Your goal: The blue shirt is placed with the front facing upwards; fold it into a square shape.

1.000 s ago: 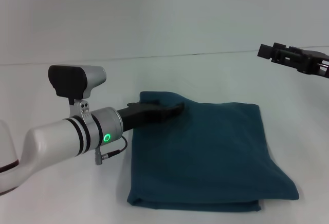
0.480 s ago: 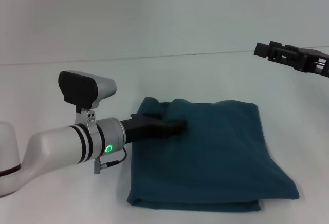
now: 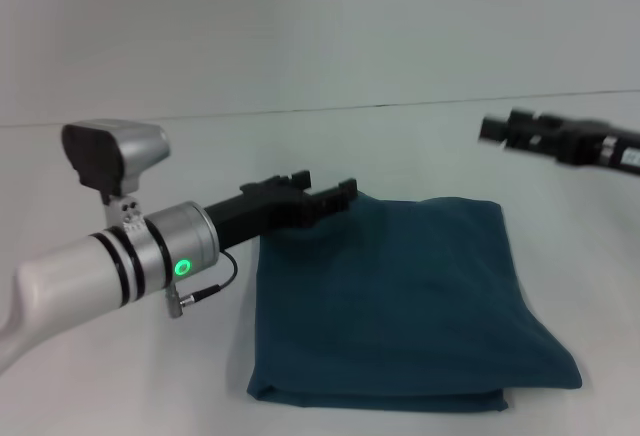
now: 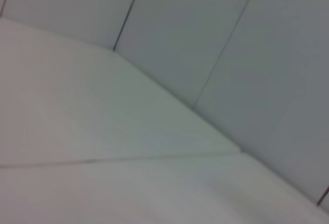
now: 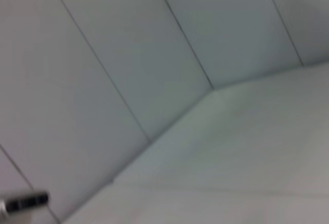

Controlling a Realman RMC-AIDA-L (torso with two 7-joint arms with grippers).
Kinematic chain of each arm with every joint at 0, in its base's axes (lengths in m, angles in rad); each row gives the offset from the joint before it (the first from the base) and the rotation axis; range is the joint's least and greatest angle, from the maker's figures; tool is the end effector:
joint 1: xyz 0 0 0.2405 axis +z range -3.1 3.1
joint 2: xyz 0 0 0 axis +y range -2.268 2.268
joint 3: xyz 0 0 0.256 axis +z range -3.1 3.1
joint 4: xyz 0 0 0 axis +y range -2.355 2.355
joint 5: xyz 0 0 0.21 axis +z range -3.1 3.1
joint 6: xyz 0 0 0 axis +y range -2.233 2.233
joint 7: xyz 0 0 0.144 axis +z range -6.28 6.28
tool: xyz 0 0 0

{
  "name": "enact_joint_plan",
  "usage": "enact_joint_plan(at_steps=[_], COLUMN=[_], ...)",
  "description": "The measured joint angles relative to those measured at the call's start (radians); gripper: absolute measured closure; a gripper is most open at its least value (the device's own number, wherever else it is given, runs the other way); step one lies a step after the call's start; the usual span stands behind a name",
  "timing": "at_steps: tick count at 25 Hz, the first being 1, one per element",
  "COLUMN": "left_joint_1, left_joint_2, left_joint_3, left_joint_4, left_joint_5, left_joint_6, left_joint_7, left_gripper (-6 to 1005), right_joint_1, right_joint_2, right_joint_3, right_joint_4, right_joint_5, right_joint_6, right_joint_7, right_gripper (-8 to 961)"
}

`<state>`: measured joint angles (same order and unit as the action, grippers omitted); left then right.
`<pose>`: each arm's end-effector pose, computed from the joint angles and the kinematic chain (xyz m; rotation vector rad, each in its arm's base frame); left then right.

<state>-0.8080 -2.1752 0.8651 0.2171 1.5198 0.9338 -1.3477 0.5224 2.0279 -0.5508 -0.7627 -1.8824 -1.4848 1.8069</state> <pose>-0.1997 0.3939 -0.1037 -2.3729 -1.0310 -0.8107 0.2702 0.3634 0.0722 -2.3208 1.0581 0.9192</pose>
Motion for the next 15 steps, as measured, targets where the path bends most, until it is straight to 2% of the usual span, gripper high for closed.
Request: enact_joint_plan(at_steps=[5,10,15], left_joint_1=[0.054,0.126,0.183], left_joint_2=[0.001,0.003,0.005], left_joint_3=[-0.001,-0.015,-0.025], left_joint_4=[0.051,0.134,0.196], left_joint_5=[-0.047,-0.071,-0.078], left_joint_6=[0.108,0.232,0.268], left_joint_7=[-0.004,-0.018,-0.042], left_gripper=[187,187,187], right_joint_1=[0.026,0.041,0.054], right_joint_2=[0.006,0.013,0.022], right_joint_3=[-0.036,-0.050,-0.134], right_joint_4=[0.043,0.074,0.092], right_joint_5=[-0.115,-0.139,-0.139], right_joint_6=[0.069,0.096,0.145], right_joint_7=[-0.001,-0.031,-0.062], right_gripper=[72,78,309])
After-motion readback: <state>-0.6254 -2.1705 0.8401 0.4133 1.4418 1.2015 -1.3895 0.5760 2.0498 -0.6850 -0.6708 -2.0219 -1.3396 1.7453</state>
